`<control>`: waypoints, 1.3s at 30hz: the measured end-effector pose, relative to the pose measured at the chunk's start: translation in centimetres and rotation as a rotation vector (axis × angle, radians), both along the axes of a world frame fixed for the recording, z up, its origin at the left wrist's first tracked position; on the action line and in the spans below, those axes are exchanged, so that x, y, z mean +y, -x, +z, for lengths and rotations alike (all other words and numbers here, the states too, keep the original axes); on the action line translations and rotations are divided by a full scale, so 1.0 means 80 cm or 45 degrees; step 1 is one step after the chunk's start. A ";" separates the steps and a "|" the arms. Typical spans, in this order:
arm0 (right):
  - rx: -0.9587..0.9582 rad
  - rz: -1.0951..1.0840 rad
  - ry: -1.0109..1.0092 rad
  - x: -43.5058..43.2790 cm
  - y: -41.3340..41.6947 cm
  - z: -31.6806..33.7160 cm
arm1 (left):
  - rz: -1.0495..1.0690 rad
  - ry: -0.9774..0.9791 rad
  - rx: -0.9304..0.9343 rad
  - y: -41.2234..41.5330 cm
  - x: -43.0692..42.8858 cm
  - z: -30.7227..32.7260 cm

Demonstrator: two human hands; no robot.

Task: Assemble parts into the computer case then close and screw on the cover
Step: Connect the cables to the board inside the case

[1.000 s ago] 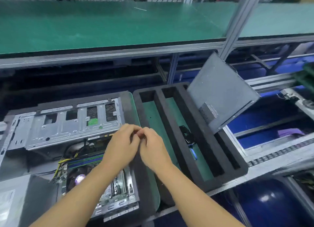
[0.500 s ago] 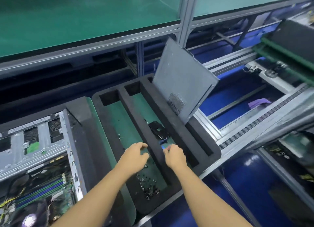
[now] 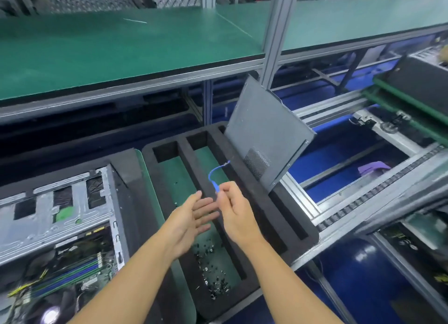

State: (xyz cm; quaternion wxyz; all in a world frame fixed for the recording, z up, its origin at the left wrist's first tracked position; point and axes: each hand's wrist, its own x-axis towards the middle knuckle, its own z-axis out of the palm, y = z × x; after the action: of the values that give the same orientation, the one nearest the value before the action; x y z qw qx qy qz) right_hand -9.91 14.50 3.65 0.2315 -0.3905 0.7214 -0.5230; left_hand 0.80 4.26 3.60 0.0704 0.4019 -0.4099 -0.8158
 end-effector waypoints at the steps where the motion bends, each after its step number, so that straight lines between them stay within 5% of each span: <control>1: 0.005 0.131 0.008 -0.007 -0.010 0.008 | 0.044 -0.057 0.094 -0.005 -0.007 0.007; 8: 0.446 0.629 0.030 -0.044 -0.067 0.023 | 0.657 -0.056 0.563 -0.084 -0.067 0.059; 17: 0.610 0.827 -0.067 -0.080 -0.119 0.023 | 0.845 0.399 0.386 -0.178 -0.071 0.088; 24: 0.789 0.948 -0.169 -0.085 -0.137 0.019 | 1.123 0.726 -0.011 -0.201 -0.053 0.089; 27: 0.887 0.944 -0.149 -0.087 -0.137 0.023 | 1.159 0.643 0.071 -0.218 -0.055 0.088; 31: 1.097 0.527 0.078 -0.083 -0.139 0.019 | 1.161 0.123 0.545 -0.260 -0.069 0.076; 35: 0.802 0.328 0.227 -0.089 -0.175 0.023 | 1.094 0.177 0.499 -0.274 -0.062 0.054; 39: 0.217 0.449 0.183 -0.096 -0.201 0.031 | 1.039 0.261 0.489 -0.277 -0.052 0.039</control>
State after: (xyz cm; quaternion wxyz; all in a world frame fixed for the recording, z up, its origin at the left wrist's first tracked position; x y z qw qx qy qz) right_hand 6.17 6.82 6.12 0.2291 -0.5689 0.6196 -0.4898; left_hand 22.94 0.09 6.69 0.4997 0.3629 -0.2764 -0.7363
